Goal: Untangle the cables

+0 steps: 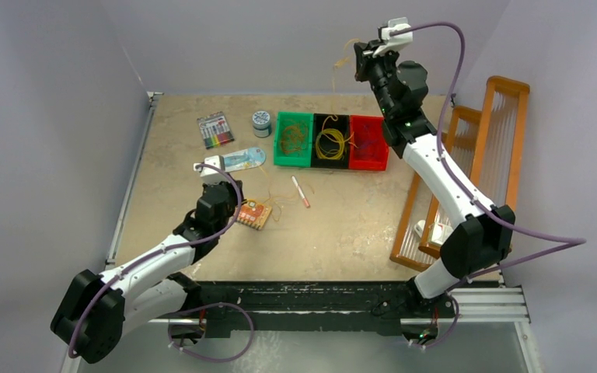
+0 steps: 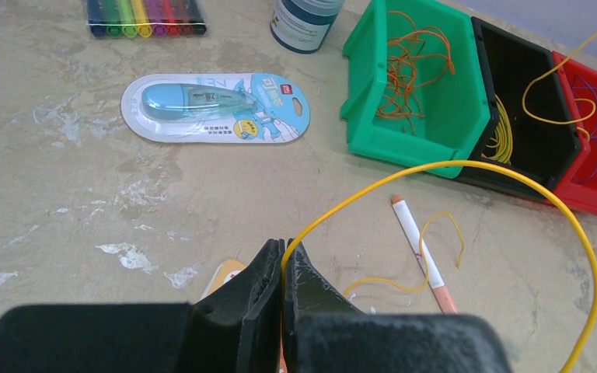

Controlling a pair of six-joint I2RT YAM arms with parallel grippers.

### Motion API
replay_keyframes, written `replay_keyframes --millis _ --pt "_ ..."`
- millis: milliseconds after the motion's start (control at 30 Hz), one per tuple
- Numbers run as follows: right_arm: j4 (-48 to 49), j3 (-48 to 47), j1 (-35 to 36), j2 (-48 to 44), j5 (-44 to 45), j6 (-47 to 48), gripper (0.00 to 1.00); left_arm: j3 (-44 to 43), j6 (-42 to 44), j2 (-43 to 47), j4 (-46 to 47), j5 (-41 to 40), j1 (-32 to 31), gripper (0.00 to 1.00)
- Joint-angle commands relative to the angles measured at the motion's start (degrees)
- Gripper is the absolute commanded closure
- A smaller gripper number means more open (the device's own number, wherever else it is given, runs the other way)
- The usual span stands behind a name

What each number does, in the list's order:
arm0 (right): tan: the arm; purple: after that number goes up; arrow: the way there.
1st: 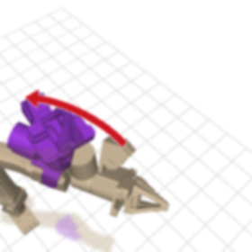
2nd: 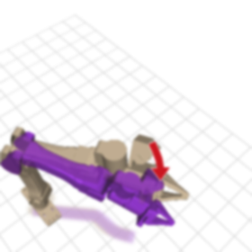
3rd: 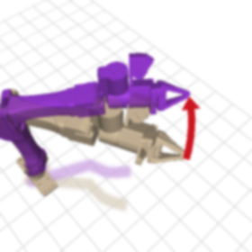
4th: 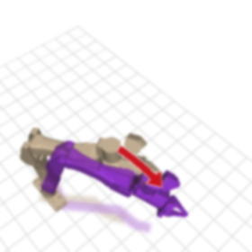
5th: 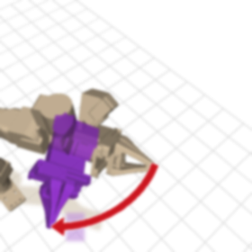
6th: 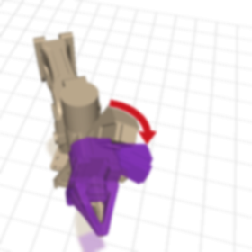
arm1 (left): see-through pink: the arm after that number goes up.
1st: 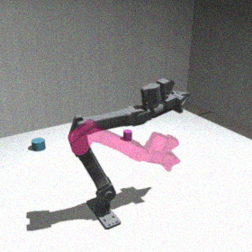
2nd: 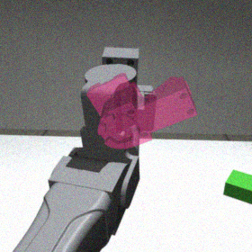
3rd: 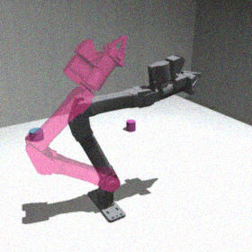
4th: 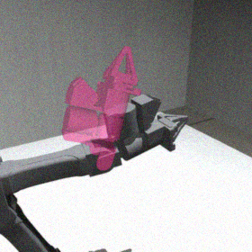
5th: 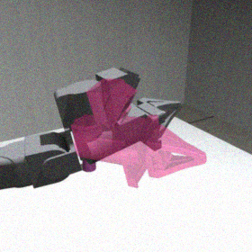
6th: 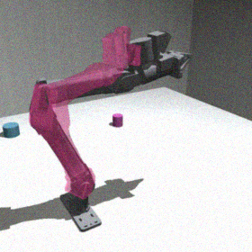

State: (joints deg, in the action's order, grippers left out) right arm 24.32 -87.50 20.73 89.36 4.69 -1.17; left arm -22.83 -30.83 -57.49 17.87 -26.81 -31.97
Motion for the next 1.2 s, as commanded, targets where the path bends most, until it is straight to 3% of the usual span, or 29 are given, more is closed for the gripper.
replay_keyframes --millis 0,500,700,1167 --pt "4.11 -6.07 -0.07 -1.21 -0.97 -0.37 1.0 -2.46 1.48 0.72 1.45 0.62 -0.2 1.0" --pt "1.82 -17.32 -0.07 3.59 -4.19 1.46 1.0 -3.16 1.64 0.1 1.19 0.92 -0.16 1.0" --pt "1.86 -16.28 -0.07 7.12 -7.03 -0.79 1.0 -4.13 1.74 -0.54 -0.19 0.47 -0.17 1.0" --pt "1.82 -10.29 -0.79 12.71 1.52 0.84 1.0 -3.76 1.84 0.13 -1.26 -0.57 -0.16 1.0"
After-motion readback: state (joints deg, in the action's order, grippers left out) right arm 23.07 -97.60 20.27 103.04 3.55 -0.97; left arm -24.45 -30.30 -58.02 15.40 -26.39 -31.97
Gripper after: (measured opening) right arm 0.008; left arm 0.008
